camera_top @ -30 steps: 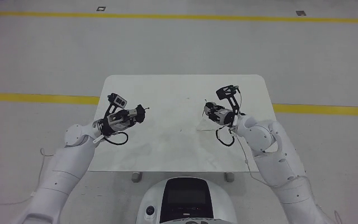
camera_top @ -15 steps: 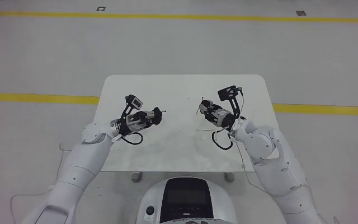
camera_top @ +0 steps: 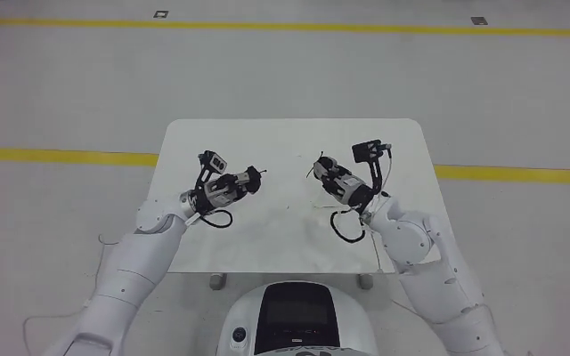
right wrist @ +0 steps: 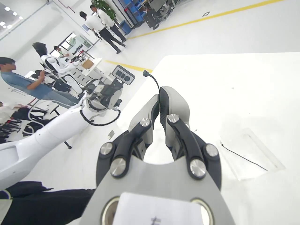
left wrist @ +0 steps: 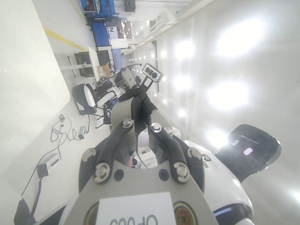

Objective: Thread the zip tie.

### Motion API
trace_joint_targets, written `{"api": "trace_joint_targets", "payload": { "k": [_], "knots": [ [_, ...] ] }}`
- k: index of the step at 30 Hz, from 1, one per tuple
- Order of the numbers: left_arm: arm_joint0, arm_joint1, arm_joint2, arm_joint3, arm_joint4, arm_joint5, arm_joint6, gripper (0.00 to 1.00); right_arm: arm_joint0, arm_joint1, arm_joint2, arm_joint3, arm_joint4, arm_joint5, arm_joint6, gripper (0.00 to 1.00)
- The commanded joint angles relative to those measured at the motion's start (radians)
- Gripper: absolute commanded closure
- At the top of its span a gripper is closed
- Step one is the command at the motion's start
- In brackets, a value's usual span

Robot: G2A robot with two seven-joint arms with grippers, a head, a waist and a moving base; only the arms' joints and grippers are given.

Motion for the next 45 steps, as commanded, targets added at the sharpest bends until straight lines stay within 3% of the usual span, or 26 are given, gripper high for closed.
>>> {"api": "trace_joint_targets", "payload": {
  "k": [1, 6, 10, 14, 22, 24, 29, 34, 39, 45],
  "knots": [
    [0.006, -0.017, -0.006, -0.001, 0.054, 0.000, 0.034, 1.00, -0.011, -0.003, -0.016, -0.013, -0.004, 0.025, -0.028, 1.00],
    [0.012, -0.063, -0.010, 0.013, 0.113, 0.000, 0.055, 1.00, -0.015, -0.009, -0.045, -0.023, 0.012, 0.062, -0.061, 1.00],
    [0.008, -0.098, -0.034, 0.050, 0.134, 0.000, 0.025, 1.00, -0.008, -0.012, -0.064, -0.017, 0.032, 0.074, -0.065, 1.00],
    [0.001, -0.122, -0.059, 0.078, 0.178, 0.000, -0.007, 1.00, 0.001, -0.014, -0.074, -0.004, 0.046, 0.077, -0.057, 1.00],
    [0.001, -0.122, -0.059, 0.078, 0.178, 0.000, -0.007, 1.00, 0.001, -0.014, -0.074, -0.004, 0.046, 0.077, -0.057, 1.00],
    [0.005, -0.119, -0.060, 0.066, 0.207, 0.000, 0.031, 1.00, 0.001, -0.014, -0.074, -0.004, 0.046, 0.077, -0.057, 1.00],
    [0.050, -0.114, -0.076, 0.026, 0.251, 0.000, 0.033, 1.00, -0.008, -0.015, -0.080, -0.004, 0.048, 0.077, -0.086, 1.00],
    [0.100, -0.122, -0.108, -0.030, 0.288, 0.000, 0.022, 1.00, -0.016, -0.017, -0.095, -0.010, 0.042, 0.091, -0.100, 1.00],
    [0.125, -0.136, -0.144, -0.074, 0.329, 0.000, 0.005, 1.00, -0.016, -0.018, -0.103, -0.012, 0.044, 0.102, -0.091, 1.00],
    [0.131, -0.145, -0.157, -0.077, 0.345, 0.000, -0.011, 1.00, -0.016, -0.018, -0.103, -0.013, 0.046, 0.103, -0.088, 1.00]
  ]
}}
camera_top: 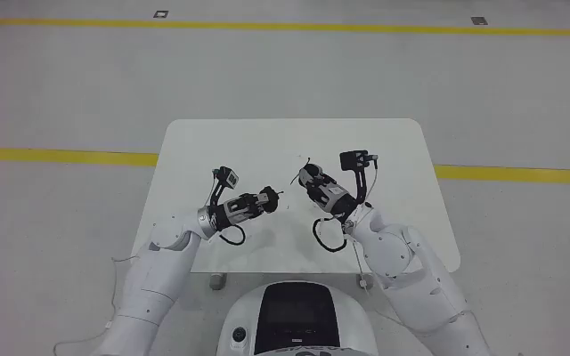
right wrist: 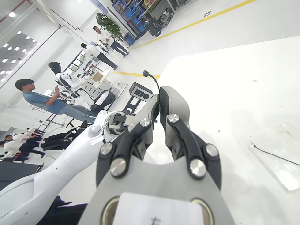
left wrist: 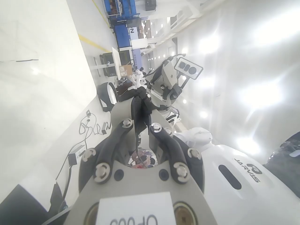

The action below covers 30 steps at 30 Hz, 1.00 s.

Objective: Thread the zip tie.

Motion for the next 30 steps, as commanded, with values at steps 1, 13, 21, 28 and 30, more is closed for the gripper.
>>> {"api": "trace_joint_targets", "payload": {
  "k": [1, 13, 21, 28, 30],
  "knots": [
    [0.000, 0.000, 0.000, 0.000, -0.001, 0.000, 0.001, 1.00, 0.000, 0.000, 0.000, 0.000, 0.000, 0.000, 0.000, 1.00],
    [0.000, 0.000, 0.000, 0.000, -0.001, 0.000, 0.001, 1.00, -0.012, -0.001, -0.020, 0.001, -0.014, -0.007, -0.010, 1.00],
    [0.000, 0.000, 0.000, 0.000, -0.001, 0.000, 0.001, 1.00, -0.003, -0.001, -0.026, 0.007, -0.016, -0.011, -0.003, 1.00],
    [0.000, 0.000, 0.000, 0.000, -0.001, 0.000, 0.001, 1.00, 0.008, -0.002, -0.031, 0.018, -0.006, -0.012, 0.010, 1.00],
    [0.000, 0.000, 0.000, 0.000, -0.001, 0.000, 0.001, 1.00, 0.010, -0.002, -0.027, 0.021, 0.000, -0.013, 0.013, 1.00]
  ]
}}
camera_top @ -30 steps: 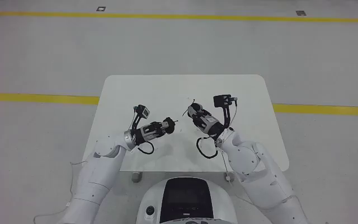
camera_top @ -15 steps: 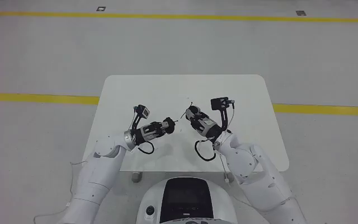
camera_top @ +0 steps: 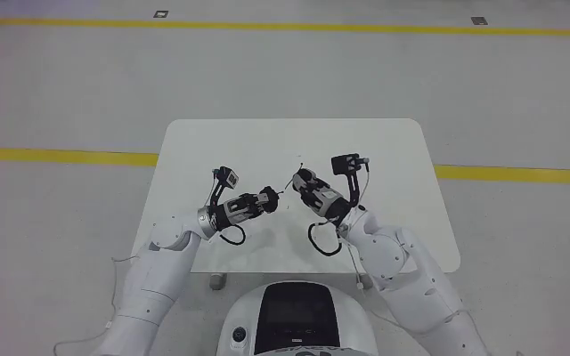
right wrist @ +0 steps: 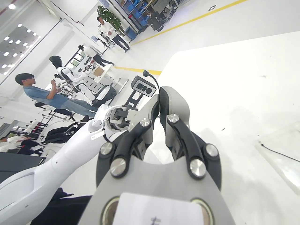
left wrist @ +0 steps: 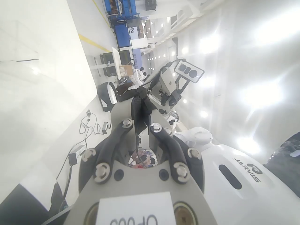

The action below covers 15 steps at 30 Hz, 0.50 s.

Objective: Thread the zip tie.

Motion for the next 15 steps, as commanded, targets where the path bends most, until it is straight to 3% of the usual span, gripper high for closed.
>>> {"api": "trace_joint_targets", "payload": {
  "k": [1, 15],
  "knots": [
    [0.000, 0.000, 0.000, 0.000, 0.000, 0.000, 0.000, 1.00, 0.001, 0.001, 0.004, 0.002, 0.006, -0.002, 0.003, 1.00],
    [0.000, 0.000, 0.000, 0.000, 0.000, 0.000, 0.000, 1.00, -0.003, 0.005, 0.017, -0.004, 0.029, -0.032, 0.025, 1.00]
  ]
}}
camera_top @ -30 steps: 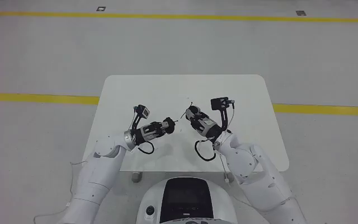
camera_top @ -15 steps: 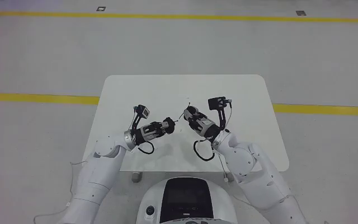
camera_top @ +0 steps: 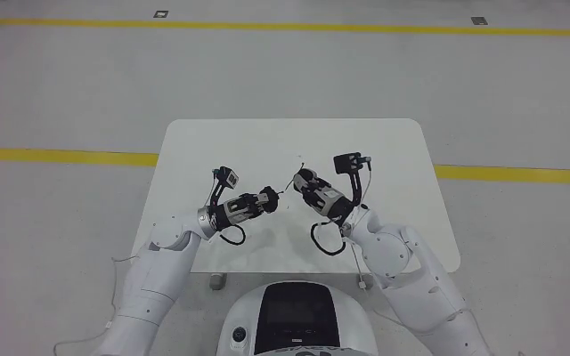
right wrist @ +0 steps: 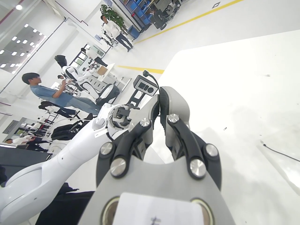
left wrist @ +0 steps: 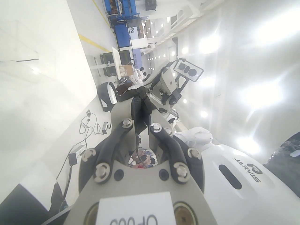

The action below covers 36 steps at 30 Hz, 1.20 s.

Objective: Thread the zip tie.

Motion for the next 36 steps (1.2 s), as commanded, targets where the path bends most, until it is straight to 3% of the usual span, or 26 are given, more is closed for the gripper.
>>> {"api": "trace_joint_targets", "payload": {
  "k": [1, 36],
  "knots": [
    [0.000, 0.000, 0.000, 0.000, 0.000, 0.000, 0.000, 1.00, 0.000, 0.000, -0.001, 0.000, 0.002, -0.002, 0.003, 1.00],
    [0.000, 0.000, 0.000, 0.000, 0.000, 0.000, 0.000, 1.00, 0.021, 0.000, -0.023, 0.019, -0.003, 0.012, -0.002, 1.00]
  ]
}}
